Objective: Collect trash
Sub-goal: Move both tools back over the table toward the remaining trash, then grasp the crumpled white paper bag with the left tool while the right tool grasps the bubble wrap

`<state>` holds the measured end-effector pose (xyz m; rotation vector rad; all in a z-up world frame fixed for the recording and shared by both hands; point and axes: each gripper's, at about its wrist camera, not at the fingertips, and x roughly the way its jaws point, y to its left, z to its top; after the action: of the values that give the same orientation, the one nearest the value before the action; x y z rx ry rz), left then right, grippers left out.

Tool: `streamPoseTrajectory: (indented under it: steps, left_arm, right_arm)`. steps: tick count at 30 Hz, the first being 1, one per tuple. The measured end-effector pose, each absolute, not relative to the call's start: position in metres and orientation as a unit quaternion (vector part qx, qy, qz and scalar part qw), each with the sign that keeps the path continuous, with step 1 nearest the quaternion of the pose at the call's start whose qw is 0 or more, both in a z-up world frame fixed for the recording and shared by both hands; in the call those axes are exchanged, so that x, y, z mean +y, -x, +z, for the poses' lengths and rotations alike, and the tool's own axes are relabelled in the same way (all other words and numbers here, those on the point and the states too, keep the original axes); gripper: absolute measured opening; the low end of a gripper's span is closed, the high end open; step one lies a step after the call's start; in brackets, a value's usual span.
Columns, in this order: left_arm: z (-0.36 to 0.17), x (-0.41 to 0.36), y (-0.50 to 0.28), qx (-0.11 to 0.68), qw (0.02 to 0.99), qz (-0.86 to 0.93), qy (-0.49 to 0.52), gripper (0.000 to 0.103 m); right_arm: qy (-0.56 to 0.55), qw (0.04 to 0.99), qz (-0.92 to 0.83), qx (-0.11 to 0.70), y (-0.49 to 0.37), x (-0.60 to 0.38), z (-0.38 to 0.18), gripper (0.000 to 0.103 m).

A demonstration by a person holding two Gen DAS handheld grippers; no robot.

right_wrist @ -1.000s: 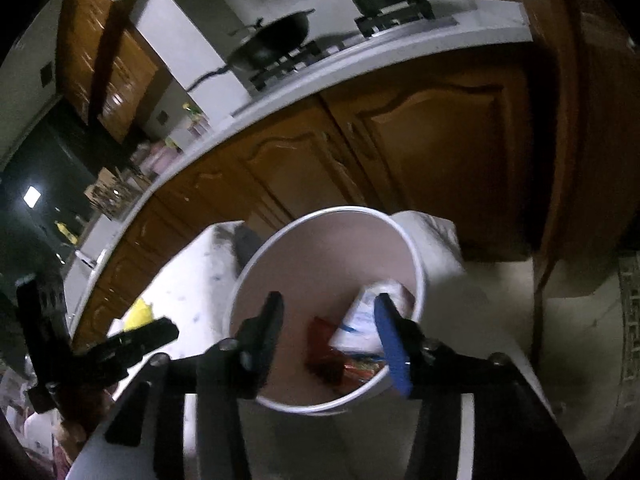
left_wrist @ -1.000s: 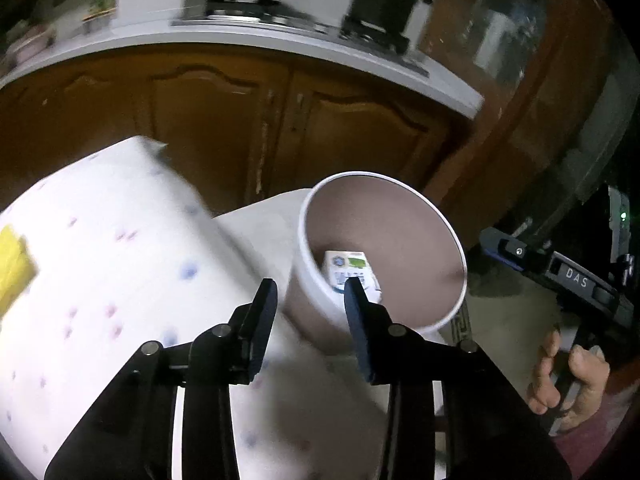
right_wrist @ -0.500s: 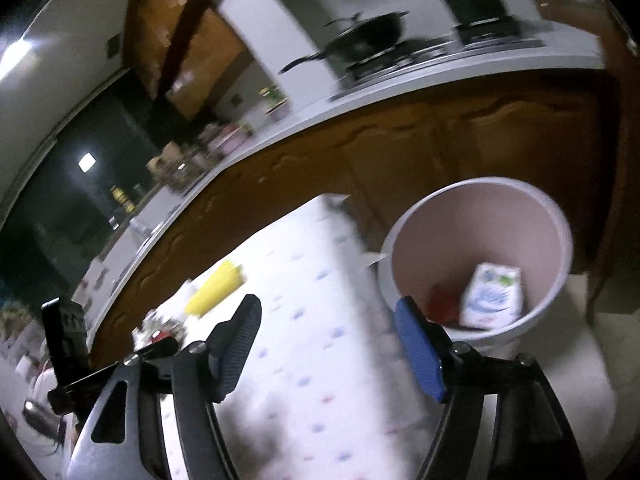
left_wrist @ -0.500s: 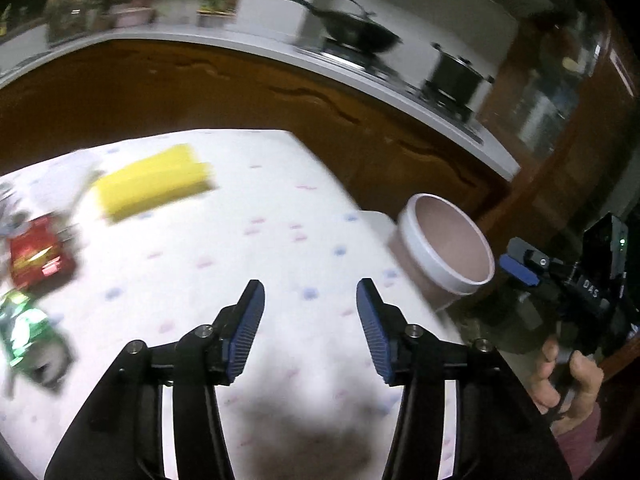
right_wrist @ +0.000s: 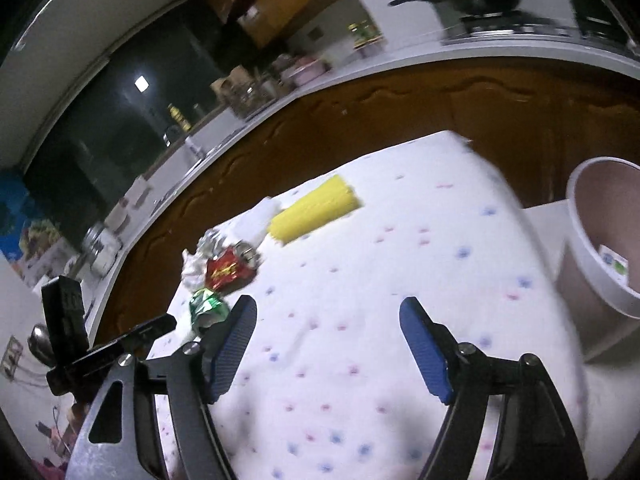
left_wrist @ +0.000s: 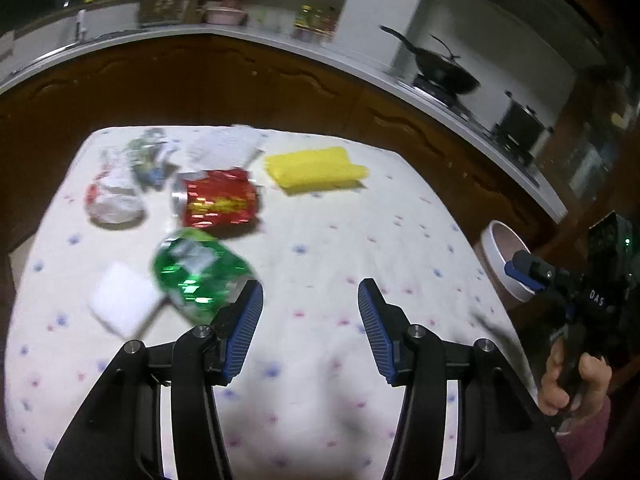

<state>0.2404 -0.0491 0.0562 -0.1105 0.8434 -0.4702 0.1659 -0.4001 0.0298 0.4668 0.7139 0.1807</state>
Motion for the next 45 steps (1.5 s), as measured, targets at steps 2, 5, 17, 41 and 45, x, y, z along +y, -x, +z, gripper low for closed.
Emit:
streamPoseTrajectory:
  steps: [2, 5, 17, 41, 45]
  left_arm:
    - [0.057, -0.036, -0.244, 0.402, 0.888, -0.215, 0.056, 0.050]
    - [0.060, -0.018, -0.249, 0.399, 0.893, -0.201, 0.061, 0.050]
    - [0.060, 0.037, -0.281, 0.395, 0.904, -0.145, 0.076, 0.053]
    - [0.022, 0.065, -0.411, 0.446, 0.891, -0.071, 0.042, 0.058]
    - [0.013, 0.062, -0.427, 0.456, 0.887, -0.064, 0.029, 0.058]
  right_arm:
    - [-0.218, 0.905, 0.099, 0.352, -0.174, -0.385, 0.029, 0.076]
    - [-0.211, 0.901, 0.109, 0.362, -0.185, -0.370, 0.028, 0.076]
    - [-0.188, 0.891, 0.150, 0.385, -0.225, -0.321, 0.020, 0.076]
    - [-0.158, 0.881, 0.177, 0.409, -0.361, -0.244, 0.021, 0.076]
    - [-0.160, 0.879, 0.165, 0.419, -0.396, -0.229, 0.017, 0.076]
